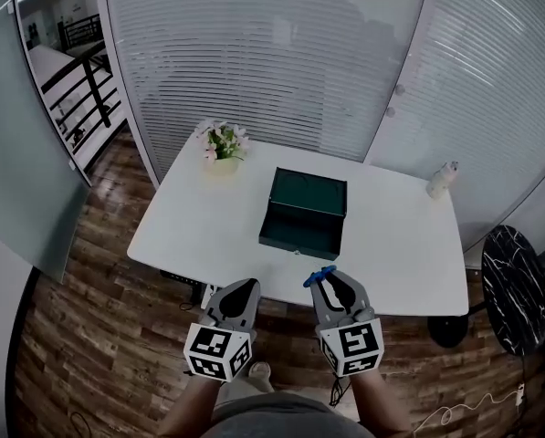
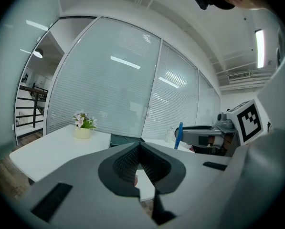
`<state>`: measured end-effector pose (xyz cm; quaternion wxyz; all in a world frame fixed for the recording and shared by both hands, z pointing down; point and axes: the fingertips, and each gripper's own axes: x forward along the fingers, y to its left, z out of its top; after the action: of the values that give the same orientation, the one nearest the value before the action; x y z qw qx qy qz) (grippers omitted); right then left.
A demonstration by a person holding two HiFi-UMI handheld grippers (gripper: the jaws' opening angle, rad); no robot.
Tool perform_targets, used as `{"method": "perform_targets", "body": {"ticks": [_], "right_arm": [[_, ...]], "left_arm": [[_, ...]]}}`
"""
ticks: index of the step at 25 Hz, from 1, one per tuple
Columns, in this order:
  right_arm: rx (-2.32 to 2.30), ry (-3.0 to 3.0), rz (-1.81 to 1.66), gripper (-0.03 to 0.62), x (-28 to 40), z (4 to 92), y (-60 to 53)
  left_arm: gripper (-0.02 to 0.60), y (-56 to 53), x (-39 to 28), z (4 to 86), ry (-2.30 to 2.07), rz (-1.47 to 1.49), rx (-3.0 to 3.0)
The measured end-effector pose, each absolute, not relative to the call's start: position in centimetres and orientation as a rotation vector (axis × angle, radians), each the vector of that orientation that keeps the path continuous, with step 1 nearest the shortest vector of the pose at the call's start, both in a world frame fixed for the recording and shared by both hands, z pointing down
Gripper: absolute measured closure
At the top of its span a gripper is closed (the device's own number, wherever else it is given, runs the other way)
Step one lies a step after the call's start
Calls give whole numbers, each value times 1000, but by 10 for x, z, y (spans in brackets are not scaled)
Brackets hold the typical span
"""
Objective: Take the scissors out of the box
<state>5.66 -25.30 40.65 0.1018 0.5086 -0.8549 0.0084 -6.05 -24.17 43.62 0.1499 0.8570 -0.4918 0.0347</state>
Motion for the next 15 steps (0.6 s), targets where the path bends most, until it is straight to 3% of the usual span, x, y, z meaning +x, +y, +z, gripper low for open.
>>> {"method": "perform_targets", "body": {"ticks": [15], "right_arm": [[1550, -2575, 64, 508, 96, 401, -103]], "left_arm": [[577, -110, -21, 424, -1436, 100, 2456]]}}
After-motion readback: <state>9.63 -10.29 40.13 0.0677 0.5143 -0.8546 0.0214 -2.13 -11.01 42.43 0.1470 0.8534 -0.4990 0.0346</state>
